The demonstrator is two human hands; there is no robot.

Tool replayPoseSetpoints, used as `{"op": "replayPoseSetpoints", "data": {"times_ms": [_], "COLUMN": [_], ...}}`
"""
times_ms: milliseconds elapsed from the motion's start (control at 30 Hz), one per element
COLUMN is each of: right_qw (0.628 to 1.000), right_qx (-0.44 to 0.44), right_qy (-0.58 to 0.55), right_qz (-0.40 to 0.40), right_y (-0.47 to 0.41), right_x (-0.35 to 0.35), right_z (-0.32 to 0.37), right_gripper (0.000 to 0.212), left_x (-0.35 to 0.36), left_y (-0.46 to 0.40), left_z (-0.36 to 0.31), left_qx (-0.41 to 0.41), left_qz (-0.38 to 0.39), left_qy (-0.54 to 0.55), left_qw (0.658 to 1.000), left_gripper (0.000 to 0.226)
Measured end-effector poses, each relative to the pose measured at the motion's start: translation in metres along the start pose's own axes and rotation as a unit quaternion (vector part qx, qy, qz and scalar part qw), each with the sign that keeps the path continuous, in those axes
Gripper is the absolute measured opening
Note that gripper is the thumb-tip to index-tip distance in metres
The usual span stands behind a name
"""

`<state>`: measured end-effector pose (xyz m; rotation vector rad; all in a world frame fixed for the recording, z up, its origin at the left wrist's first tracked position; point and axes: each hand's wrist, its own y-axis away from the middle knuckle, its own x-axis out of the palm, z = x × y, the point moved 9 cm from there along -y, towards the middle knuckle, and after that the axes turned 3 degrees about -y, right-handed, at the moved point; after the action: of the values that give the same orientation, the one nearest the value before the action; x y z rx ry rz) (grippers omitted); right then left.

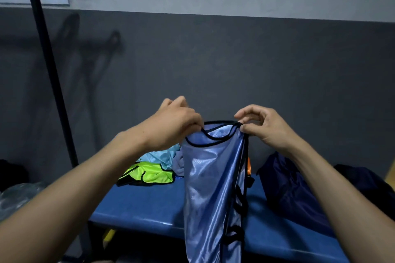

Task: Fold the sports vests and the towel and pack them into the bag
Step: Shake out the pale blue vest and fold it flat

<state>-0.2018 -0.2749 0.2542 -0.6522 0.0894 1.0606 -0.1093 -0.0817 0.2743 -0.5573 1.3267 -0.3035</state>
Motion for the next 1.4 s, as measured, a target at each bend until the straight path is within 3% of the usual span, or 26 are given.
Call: {"op": "replayPoseSetpoints", "data": {"times_ms": [67, 200, 333, 467, 600, 700, 833, 1033, 1133, 1233, 1400], "right_qw": [1.000, 0.999, 0.998, 0.998, 0.997, 0.996, 0.992, 0.977, 0.954, 0.934, 0.935], "right_qx": [0.004, 0.014, 0.023, 0.033, 0.042, 0.055, 0.071, 0.103, 0.130, 0.126, 0.089], "right_qy": [-0.012, -0.037, -0.047, -0.042, -0.043, -0.060, -0.100, -0.186, -0.264, -0.319, -0.340], "right_qz": [-0.014, -0.025, -0.025, -0.029, -0.040, -0.043, -0.035, -0.018, 0.060, 0.095, 0.049], "right_y": [0.000, -0.001, -0.003, -0.007, -0.010, -0.011, -0.011, -0.009, -0.001, 0.007, 0.014], "right_x": [-0.004, -0.009, -0.007, -0.004, -0.006, -0.008, -0.003, 0.000, 0.013, 0.017, -0.006], "right_z": [-0.005, -0.012, -0.015, -0.020, -0.027, -0.034, -0.038, -0.045, -0.053, -0.049, -0.031], "right_gripper": [0.025, 0.025, 0.024, 0.024, 0.024, 0.024, 0.024, 0.028, 0.024, 0.025, 0.016], "left_x": [0.004, 0.039, 0.056, 0.063, 0.045, 0.039, 0.047, 0.002, -0.051, -0.059, -0.069], "left_y": [-0.001, 0.015, 0.029, 0.035, 0.031, 0.025, 0.018, -0.002, -0.016, -0.023, -0.035], "left_z": [0.003, 0.003, 0.007, -0.005, 0.009, 0.012, -0.004, 0.003, -0.031, -0.053, -0.027], "left_qx": [0.011, 0.004, -0.020, 0.023, -0.048, -0.064, 0.001, 0.010, 0.078, 0.090, 0.036], "left_qz": [0.045, 0.171, 0.132, 0.066, 0.001, 0.066, 0.151, 0.099, 0.145, 0.249, 0.148], "left_qy": [-0.080, 0.004, 0.105, 0.059, 0.204, 0.205, 0.164, -0.017, 0.150, 0.172, 0.049], "left_qw": [0.996, 0.985, 0.986, 0.996, 0.978, 0.975, 0.975, 0.995, 0.975, 0.949, 0.987], "left_gripper": [0.023, 0.020, 0.025, 0.024, 0.023, 0.027, 0.014, 0.020, 0.020, 0.022, 0.027]}}
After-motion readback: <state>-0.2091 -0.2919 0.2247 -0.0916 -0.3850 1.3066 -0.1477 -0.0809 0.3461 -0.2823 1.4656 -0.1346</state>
